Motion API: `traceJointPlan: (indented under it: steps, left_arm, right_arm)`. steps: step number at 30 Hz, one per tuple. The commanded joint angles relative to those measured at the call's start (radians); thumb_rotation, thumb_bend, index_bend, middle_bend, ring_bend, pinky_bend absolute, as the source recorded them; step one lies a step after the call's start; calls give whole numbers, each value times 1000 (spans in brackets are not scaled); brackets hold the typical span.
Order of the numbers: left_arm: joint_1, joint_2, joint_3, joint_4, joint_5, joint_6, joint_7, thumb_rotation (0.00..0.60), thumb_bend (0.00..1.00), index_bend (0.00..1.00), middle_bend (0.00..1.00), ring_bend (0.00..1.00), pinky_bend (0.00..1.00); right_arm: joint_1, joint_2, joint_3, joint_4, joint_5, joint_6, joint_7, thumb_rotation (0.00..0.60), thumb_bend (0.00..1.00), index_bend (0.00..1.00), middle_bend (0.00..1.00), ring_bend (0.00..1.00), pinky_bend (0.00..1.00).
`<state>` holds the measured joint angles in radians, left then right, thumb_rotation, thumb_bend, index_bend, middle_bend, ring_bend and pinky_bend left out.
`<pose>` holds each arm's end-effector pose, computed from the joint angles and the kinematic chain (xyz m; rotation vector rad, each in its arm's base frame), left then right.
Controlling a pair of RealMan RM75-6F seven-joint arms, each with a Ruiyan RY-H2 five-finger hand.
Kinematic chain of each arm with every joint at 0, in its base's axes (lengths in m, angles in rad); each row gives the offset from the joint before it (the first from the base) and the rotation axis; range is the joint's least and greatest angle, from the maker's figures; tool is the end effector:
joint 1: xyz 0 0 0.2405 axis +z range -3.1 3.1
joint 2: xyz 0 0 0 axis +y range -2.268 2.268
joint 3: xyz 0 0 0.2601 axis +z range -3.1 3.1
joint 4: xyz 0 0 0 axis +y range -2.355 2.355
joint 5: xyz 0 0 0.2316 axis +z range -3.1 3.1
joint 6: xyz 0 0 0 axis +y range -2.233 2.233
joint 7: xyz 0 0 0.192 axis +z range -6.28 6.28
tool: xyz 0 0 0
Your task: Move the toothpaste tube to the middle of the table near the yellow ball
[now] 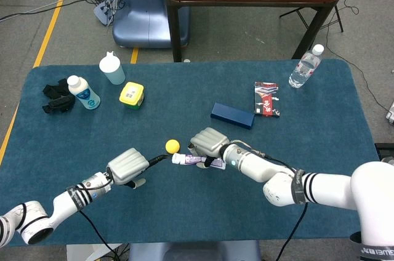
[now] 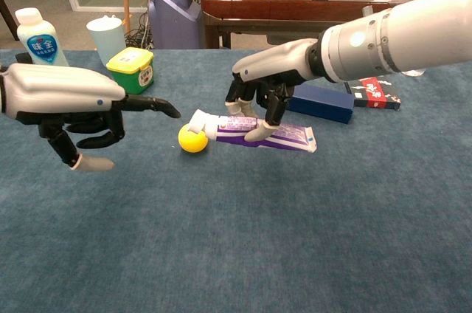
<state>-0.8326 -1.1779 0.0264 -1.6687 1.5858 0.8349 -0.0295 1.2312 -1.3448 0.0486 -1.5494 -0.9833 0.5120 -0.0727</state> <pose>-0.1336 0.3441 -0.0088 -2.3504 -0.7640 -0.8623 -0.0415 -0.4104 -0.0711 2.3672 -1.0023 0.6977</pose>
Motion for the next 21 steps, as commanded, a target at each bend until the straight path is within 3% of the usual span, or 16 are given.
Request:
traceJointPlan:
  steps: [1,5,8,9,11,16,19,21]
  left_arm:
    - [52,35,-9,-15,-60,55,-47,600,323,35,706,707,816]
    - [114,69,-28,-26,-139,109,-188,600,313,28,538,534,781]
    - [157,92,-35,-30,-165,141,-311,583,246,15,382,387,654]
    - [168,97,-36,-29,-168,149,-345,539,224,9,327,335,597]
    - [192,104,-38,-24,-173,164,-419,360,185,1,222,235,484]
    - [238,94,-54,-10,-175,203,-580,66,121,0,98,120,319]
    - [255,84,-68,-1,-164,230,-643,0,83,0,66,79,239]
    - [262,75,-78,-1,-155,248,-665,0,66,0,53,59,198]
  right_arm:
    - [-41,12,14,-12,-34,32,38,600,970,965,854,790,491]
    - [-98,14,29,-21,-89,78,95,600,970,965,854,790,501]
    - [-136,7,30,-18,-131,109,128,600,970,965,854,790,535]
    - [-146,4,29,-17,-143,115,134,600,969,965,854,791,541]
    - [-168,-5,28,-18,-168,133,154,600,970,965,854,792,567]
    - [-215,-39,29,-11,-217,180,185,600,970,965,857,799,639]
    - [-236,-64,36,-3,-236,205,206,600,969,973,866,812,666]
    - [-245,-81,38,1,-251,210,221,600,969,980,872,822,693]
